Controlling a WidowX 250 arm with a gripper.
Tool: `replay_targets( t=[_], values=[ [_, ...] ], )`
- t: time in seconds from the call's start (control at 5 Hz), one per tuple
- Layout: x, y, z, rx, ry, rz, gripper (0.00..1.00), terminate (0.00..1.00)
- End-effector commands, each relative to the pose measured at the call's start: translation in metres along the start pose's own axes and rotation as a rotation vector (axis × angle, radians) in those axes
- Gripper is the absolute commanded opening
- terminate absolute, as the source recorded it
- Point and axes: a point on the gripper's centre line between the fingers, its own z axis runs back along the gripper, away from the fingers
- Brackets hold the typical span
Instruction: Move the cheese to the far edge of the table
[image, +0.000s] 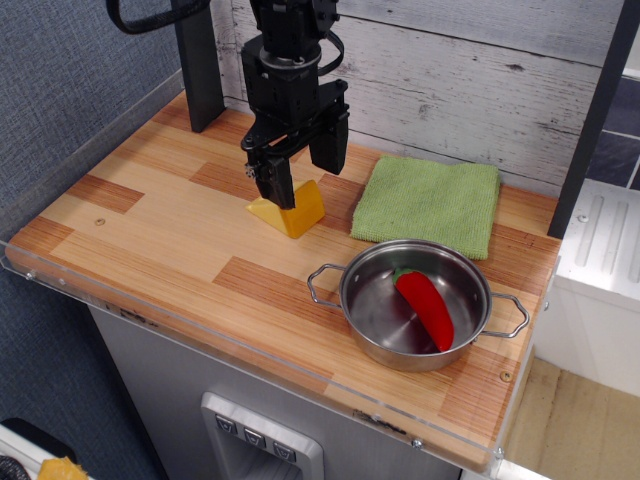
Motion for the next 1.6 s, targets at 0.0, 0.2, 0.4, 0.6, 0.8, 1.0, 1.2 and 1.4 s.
replay_targets(
  t=[0.0,0.2,0.4,0.6,0.8,1.0,1.2,1.4],
  values=[
    [0.011,-0.009,0.003,-0.035,-0.046,0.05,1.0,0.0],
    [0.013,-0.008,-0.006,-0.024,-0.029,0.058,1.0,0.0],
    [0.015,-0.008,-0.013,-0.003,-0.022,0.06,1.0,0.0],
    [0.016,-0.009,-0.019,0.01,-0.019,0.056,1.0,0.0],
    [0.016,-0.008,-0.019,0.0,-0.007,0.066,1.0,0.0],
    [0.016,-0.008,-0.018,0.002,-0.006,0.067,0.0,0.0],
    [0.017,-0.008,-0.016,0.003,-0.007,0.063,0.0,0.0],
    [0.028,-0.004,-0.006,0.018,-0.017,0.09,0.0,0.0]
  ],
)
